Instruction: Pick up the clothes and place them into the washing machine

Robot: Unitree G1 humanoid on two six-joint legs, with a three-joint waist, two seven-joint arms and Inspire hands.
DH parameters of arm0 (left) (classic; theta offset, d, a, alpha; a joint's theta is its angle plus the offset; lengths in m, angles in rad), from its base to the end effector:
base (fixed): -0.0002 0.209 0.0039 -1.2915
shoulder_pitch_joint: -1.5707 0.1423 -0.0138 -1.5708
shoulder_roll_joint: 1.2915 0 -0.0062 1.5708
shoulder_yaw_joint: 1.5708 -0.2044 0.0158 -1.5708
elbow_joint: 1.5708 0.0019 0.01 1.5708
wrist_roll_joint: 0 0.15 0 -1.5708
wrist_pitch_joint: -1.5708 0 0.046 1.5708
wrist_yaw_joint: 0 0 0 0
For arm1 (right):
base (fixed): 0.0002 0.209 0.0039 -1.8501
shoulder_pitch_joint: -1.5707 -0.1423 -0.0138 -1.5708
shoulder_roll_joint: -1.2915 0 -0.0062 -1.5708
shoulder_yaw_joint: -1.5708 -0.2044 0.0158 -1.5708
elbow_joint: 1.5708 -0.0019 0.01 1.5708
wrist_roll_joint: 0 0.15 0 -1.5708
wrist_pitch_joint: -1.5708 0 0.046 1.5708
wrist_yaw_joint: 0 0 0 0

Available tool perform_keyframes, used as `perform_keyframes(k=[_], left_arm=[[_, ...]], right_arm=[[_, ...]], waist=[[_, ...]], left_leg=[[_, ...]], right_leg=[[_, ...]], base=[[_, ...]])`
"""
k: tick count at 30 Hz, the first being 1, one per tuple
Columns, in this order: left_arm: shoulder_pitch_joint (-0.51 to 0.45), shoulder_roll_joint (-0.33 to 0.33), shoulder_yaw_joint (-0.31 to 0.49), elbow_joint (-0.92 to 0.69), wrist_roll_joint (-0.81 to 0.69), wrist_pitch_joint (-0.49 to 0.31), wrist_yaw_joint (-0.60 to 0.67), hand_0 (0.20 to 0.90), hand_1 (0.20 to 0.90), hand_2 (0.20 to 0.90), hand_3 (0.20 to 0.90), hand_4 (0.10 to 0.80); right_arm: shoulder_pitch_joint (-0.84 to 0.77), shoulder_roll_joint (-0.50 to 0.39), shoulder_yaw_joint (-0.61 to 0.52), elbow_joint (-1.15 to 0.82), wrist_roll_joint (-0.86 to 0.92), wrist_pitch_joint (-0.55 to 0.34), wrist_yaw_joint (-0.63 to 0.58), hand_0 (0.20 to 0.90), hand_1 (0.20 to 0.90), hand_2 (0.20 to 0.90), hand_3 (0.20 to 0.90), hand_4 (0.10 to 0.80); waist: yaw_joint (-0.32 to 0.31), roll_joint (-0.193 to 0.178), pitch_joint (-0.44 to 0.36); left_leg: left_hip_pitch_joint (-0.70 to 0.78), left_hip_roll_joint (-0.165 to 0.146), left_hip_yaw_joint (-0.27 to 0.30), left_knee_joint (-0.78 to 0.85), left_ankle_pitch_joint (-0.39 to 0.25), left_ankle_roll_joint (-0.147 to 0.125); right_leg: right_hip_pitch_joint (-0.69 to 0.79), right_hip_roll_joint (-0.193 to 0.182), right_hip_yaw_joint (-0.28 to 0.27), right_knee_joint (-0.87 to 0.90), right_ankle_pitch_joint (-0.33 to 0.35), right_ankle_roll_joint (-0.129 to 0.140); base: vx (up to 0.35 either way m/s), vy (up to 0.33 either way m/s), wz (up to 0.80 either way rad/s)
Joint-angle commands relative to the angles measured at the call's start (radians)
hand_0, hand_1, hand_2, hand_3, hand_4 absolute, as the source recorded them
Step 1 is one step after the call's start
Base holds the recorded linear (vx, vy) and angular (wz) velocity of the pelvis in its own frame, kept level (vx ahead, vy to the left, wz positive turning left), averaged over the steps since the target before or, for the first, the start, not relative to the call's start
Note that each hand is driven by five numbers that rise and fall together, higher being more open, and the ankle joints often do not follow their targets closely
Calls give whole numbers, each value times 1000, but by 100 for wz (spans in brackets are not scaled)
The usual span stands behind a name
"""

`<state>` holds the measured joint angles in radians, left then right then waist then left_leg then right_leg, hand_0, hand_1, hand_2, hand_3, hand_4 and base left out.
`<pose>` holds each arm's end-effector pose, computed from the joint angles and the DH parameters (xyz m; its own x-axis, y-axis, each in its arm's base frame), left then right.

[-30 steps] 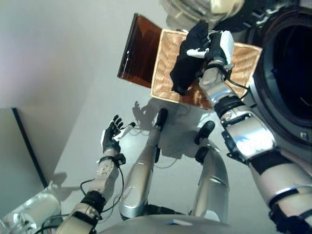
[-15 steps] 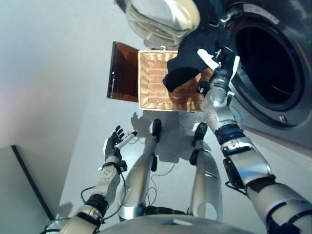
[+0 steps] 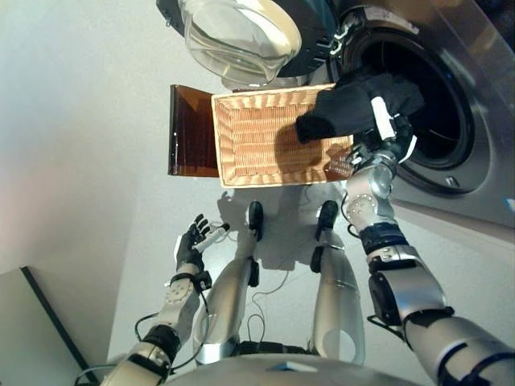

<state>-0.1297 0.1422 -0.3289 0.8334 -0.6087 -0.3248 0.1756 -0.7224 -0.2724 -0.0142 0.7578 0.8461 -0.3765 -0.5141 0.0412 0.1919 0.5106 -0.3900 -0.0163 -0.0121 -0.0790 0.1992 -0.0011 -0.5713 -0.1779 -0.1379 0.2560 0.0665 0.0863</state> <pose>0.1912 0.1524 -0.0918 0.8779 0.1171 -0.4642 -0.2258 0.9563 -0.1857 0.3527 -0.2005 0.1009 0.8004 -0.5988 -0.0289 0.4870 0.6213 0.6139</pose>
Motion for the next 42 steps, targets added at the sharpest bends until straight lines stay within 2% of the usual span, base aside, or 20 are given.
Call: perform_keyframes(k=[1,10,17,27,28,35,42], left_arm=[[29,-35,-27,-15,-31,-24,2,900,900,900,900,800],[40,-31,-55,-30,-62,-19,-21,900,900,900,900,800],[40,-18,-85,-43,-82,-15,-42,900,900,900,900,800],[45,-10,-98,-21,-76,-8,-57,900,900,900,900,800],[51,-7,-106,-25,-76,-9,-60,900,900,900,900,800],[57,-1,-124,-46,-77,-6,-66,900,900,900,900,800],[63,4,-134,-80,-83,-4,-71,900,900,900,900,800]], right_arm=[[-108,-80,-14,-44,28,-108,60,200,200,200,200,300],[-255,-160,-62,133,190,-121,104,200,200,200,200,300],[-440,-313,-99,315,348,-122,131,200,200,200,200,300],[-540,-478,-97,420,426,-112,141,200,200,200,200,300],[-566,-516,-92,439,437,-108,139,200,200,200,200,300],[-623,-596,-74,485,470,-102,123,200,200,200,200,300],[-647,-620,-56,515,477,-80,120,200,200,200,200,300]], waist=[[-10,121,-5],[-1,140,-2],[21,159,-11],[37,181,-33],[38,183,-38],[45,203,-46],[49,224,-41]], left_leg=[[-2,-74,33,-8,-41,-62],[-8,-72,35,-8,-37,-66],[-7,-80,30,-8,-41,-72],[-12,-81,23,-8,-35,-77],[-7,-84,23,-8,-41,-79],[-11,-87,19,-8,-37,-84],[-23,-87,19,-8,-28,-86]], right_leg=[[52,11,62,-11,-71,15],[38,12,67,-2,-76,11],[39,5,65,10,-97,12],[32,4,62,15,-95,14],[35,-1,63,20,-108,15],[30,0,64,28,-118,15],[13,0,67,41,-116,11]], base=[[-8,-8,-7],[-1,-4,1],[-1,-11,6],[15,-5,2],[16,-9,5],[18,-13,4],[-10,-8,2]])
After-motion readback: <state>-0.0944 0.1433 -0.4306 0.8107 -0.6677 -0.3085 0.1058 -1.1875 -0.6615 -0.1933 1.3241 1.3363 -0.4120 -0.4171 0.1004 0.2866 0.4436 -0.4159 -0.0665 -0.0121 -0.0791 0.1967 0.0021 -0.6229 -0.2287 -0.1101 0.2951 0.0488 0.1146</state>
